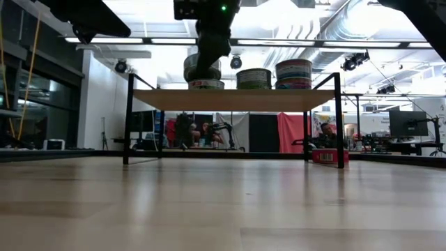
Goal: Stack canned seafood by type on shelf
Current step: Stack the green white tuna can on the other green white tuna can on the shelf, then put the red tuna can on the shelf
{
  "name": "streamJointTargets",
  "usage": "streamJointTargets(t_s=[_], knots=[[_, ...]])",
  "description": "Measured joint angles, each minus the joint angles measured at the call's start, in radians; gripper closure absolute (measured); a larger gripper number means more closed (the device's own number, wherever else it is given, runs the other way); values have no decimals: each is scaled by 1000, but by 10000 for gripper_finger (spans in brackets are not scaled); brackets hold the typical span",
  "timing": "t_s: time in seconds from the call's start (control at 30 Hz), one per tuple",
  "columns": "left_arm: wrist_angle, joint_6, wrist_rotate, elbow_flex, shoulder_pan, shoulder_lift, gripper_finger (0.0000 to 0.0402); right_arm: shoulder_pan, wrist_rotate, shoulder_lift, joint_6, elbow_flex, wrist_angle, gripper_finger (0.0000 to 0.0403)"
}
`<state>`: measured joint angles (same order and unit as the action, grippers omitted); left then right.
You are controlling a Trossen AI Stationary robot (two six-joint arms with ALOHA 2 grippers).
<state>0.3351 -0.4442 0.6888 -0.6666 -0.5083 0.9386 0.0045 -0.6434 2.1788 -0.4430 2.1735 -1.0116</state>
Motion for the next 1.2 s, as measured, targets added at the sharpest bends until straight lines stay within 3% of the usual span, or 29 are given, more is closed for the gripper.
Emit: streamJointTargets(t_s=[0.33, 0.63, 0.87, 1.0, 1.13, 1.2], knots=[[1, -37, -13, 0, 5, 0, 401, -16, 3, 0, 62, 1, -84, 164], [3, -34, -15, 0, 22, 0, 401, -29, 11, 0, -2, 19, -37, 162], [5, -34, -25, 0, 32, 0, 402, -23, 79, 1, 17, 88, -56, 162], [4, -34, -60, 0, 31, 0, 401, -5, 209, -3, 196, 187, -141, 162], [6, -35, -85, 0, 45, 12, 401, 28, 416, -78, 432, 93, -191, 164], [-1, -35, -124, 0, 62, 18, 402, 63, 461, -114, 484, 8, -258, 171]])
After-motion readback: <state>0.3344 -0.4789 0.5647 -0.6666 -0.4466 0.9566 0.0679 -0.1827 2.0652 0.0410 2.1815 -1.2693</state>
